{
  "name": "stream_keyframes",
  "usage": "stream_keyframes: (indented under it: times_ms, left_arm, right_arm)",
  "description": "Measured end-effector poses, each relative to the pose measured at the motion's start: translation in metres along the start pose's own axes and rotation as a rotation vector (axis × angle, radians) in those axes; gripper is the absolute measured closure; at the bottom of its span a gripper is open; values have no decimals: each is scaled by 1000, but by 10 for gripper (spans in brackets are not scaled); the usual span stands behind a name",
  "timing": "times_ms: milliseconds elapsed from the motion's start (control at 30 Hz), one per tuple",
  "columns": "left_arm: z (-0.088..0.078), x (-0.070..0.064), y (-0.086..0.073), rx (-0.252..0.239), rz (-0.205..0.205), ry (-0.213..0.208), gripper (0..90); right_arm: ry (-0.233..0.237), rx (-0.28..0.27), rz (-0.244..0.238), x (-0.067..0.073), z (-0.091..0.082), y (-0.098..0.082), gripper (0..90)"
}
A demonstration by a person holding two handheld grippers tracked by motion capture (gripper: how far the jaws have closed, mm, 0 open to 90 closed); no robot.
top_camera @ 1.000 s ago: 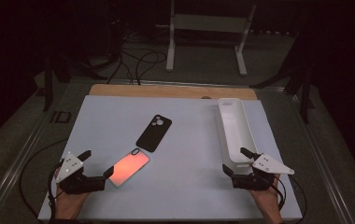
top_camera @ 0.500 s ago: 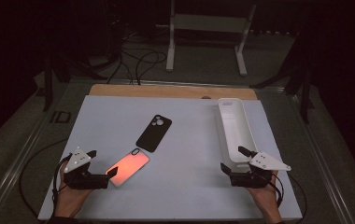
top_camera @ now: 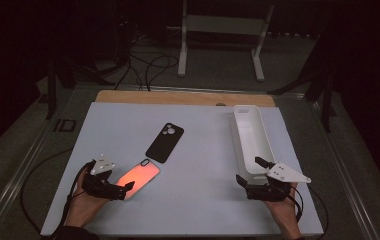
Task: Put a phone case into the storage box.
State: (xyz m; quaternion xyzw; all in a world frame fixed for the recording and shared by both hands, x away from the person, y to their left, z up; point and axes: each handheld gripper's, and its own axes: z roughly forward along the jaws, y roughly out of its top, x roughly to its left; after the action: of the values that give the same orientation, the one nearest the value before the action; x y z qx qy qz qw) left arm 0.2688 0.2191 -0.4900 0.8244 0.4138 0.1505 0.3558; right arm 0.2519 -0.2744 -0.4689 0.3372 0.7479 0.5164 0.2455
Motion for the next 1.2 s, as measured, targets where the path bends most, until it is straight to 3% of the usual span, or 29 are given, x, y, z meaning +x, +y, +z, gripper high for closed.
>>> stream_keyframes:
  times_ms: [267,467,733,867,1200]
  left_arm:
    - [23,-6,5,106,13,-37,1]
    - [34,-13,5,178,47,-7,1]
    - [43,-15,4,242,55,12,2]
    - [44,-14,3,245,44,11,17]
    - [41,-11,5,244,37,5,161]
  right_arm:
    - [0,2,0,0,0,0,85]
    - [-1,3,1,0,-1,0,85]
    - [-2,3,-2,0,0,0,85]
    - [-3,4,-4,0,0,0,85]
    - [-1,10,-8,2,2,1,85]
